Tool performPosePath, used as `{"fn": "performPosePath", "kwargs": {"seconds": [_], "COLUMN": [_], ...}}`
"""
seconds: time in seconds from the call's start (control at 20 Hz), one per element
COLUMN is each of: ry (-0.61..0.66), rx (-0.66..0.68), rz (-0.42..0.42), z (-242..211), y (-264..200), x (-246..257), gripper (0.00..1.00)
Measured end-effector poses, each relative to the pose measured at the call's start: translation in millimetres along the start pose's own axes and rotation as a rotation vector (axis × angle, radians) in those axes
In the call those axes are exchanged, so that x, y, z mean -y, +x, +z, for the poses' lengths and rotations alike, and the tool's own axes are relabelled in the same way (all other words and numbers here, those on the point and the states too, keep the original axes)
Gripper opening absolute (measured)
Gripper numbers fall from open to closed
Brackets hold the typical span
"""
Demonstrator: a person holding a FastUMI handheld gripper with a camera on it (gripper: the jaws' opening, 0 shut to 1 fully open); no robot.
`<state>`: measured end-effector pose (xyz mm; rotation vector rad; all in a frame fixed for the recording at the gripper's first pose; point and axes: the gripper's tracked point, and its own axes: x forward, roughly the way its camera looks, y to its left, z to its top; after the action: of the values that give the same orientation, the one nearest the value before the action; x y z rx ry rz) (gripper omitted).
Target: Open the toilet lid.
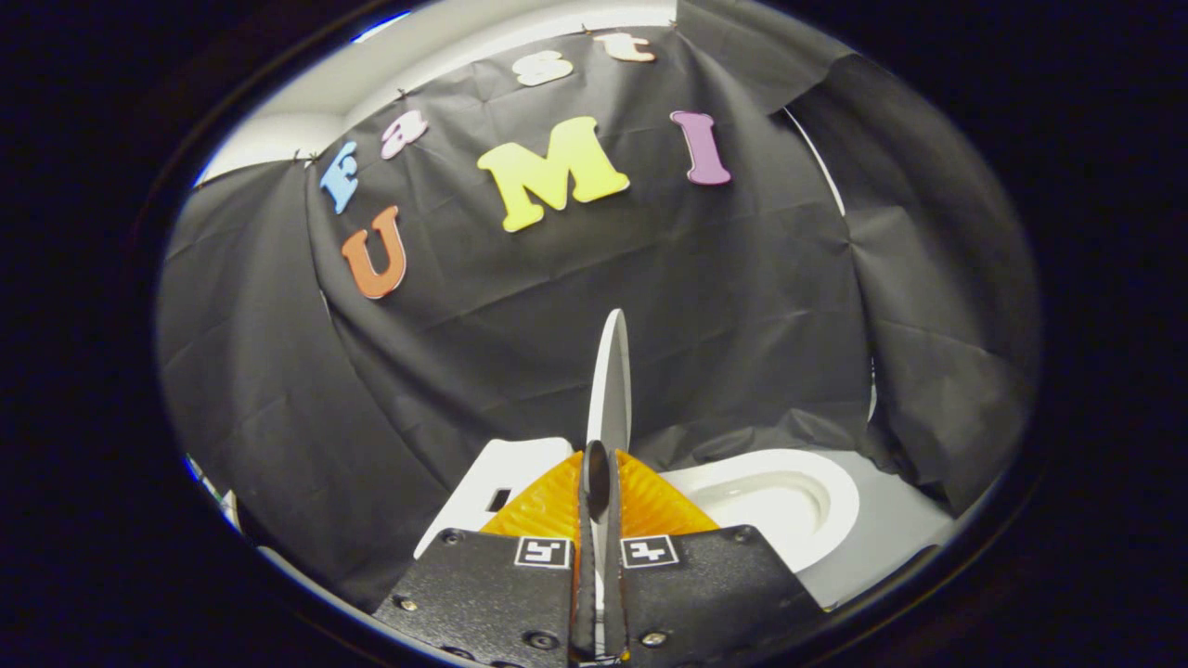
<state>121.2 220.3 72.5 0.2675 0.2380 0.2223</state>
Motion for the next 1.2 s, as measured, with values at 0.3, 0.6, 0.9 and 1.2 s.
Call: {"fn": "performPosePath", "kwargs": {"seconds": [0.3,0.6,0.9,1.2], "ry": [-0.053,-0.126,-0.184,-0.246], "rx": [0.001,0.012,0.004,-0.004], "rz": [-0.001,0.001,0.035,0.063], "z": [-4.6,-12.3,-19.6,-29.9], "y": [5.9,11.6,19.5,26.4], "x": [-28.6,-60.3,-89.7,-120.7], "gripper": [0.07,0.07,0.07,0.07]}}
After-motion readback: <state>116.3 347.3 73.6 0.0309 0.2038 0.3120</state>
